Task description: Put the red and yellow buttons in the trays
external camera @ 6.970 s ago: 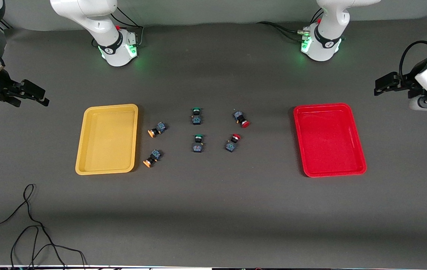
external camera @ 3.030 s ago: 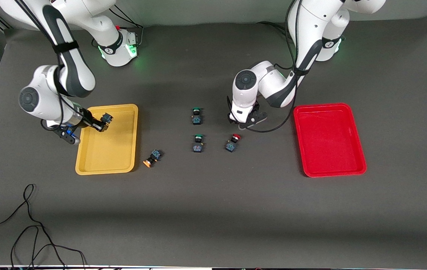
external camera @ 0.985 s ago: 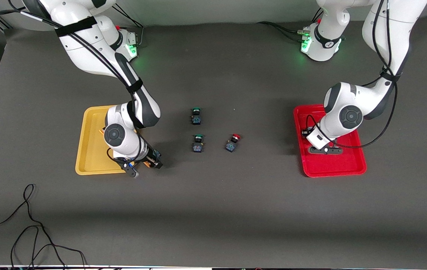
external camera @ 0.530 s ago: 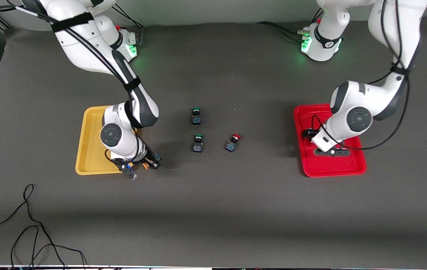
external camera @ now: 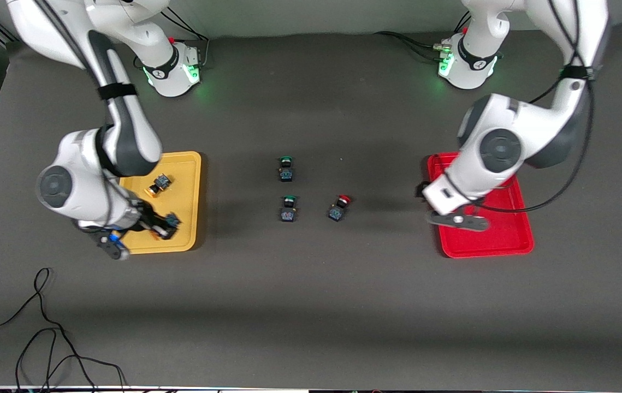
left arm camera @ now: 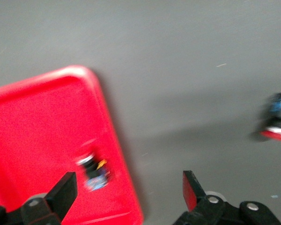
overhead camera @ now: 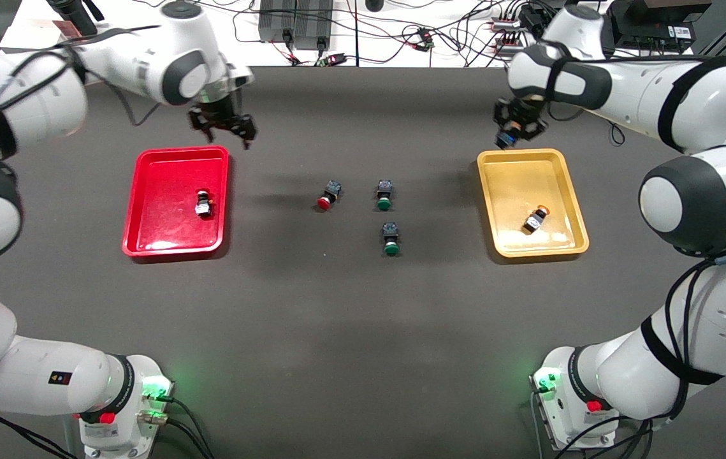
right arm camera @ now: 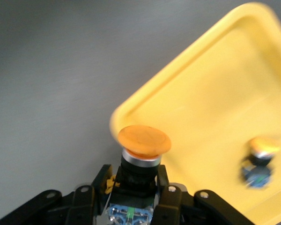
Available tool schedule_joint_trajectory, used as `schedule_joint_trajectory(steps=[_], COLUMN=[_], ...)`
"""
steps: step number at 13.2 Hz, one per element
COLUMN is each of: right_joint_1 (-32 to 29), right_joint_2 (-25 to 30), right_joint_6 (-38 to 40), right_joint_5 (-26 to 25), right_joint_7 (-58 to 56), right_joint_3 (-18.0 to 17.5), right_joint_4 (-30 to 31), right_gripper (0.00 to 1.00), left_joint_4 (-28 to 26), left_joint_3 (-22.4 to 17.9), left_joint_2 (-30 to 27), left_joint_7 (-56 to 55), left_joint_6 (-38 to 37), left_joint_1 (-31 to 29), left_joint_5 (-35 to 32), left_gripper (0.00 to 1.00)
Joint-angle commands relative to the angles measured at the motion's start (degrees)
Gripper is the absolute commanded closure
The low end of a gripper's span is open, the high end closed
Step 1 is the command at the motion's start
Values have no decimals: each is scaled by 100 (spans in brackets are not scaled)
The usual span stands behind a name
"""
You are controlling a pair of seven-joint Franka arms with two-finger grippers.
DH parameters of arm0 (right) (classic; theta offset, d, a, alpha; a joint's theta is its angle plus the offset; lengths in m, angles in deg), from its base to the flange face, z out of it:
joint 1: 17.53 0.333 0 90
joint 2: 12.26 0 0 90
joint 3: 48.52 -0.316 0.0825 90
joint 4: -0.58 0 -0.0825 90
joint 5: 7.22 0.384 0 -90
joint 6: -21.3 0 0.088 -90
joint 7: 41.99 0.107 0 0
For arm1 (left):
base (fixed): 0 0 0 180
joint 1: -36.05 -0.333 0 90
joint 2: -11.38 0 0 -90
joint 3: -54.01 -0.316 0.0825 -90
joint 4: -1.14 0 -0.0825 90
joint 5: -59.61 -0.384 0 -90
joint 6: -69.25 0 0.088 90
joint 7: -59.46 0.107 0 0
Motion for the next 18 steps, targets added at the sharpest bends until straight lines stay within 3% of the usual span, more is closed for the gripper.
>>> schedule_joint_trajectory(steps=[1,5,6,7,8,12,13,15,17,18], right_joint_1=[125,116,125,125,125,134,108,29,-24,-251], right_joint_2=[-137,-173,-182,-182,-155,317,598,1160,1539,1602], right_joint_6=[-882,-1553,-1580,-1580,-1545,-1248,-1046,-799,-161,522], right_joint_5=[174,409,498,525,534,526,447,124,-928,-1194], right_joint_7=[-466,-977,-977,-977,-925,-907,-924,-977,-977,-1030], right_joint_3=[56,65,65,65,65,65,74,56,21,-57], right_joint_4=[761,1396,1449,1449,1432,1248,1186,1063,591,118], right_gripper=[88,86,73,19,0,0,0,0,0,0], left_joint_4=[1264,1381,1381,1381,1381,1381,1381,1381,1390,1424], left_joint_3=[-68,-103,-103,-103,-103,-209,-235,-288,-288,-279], left_joint_2=[1056,1838,1997,2147,2261,2605,2640,2640,2597,2562], left_joint_7=[-41,-355,-627,-900,-1068,-1236,-1332,-1517,-1719,-1851], left_joint_6=[-138,562,774,898,1021,1250,1285,1286,1268,1207], left_joint_1=[619,1462,1612,1718,1841,2035,2071,2071,2062,2036], left_joint_5=[-11,-116,-325,-519,-608,-618,-618,-609,-539,-538], left_gripper=[0,0,0,0,0,0,9,51,78,88])
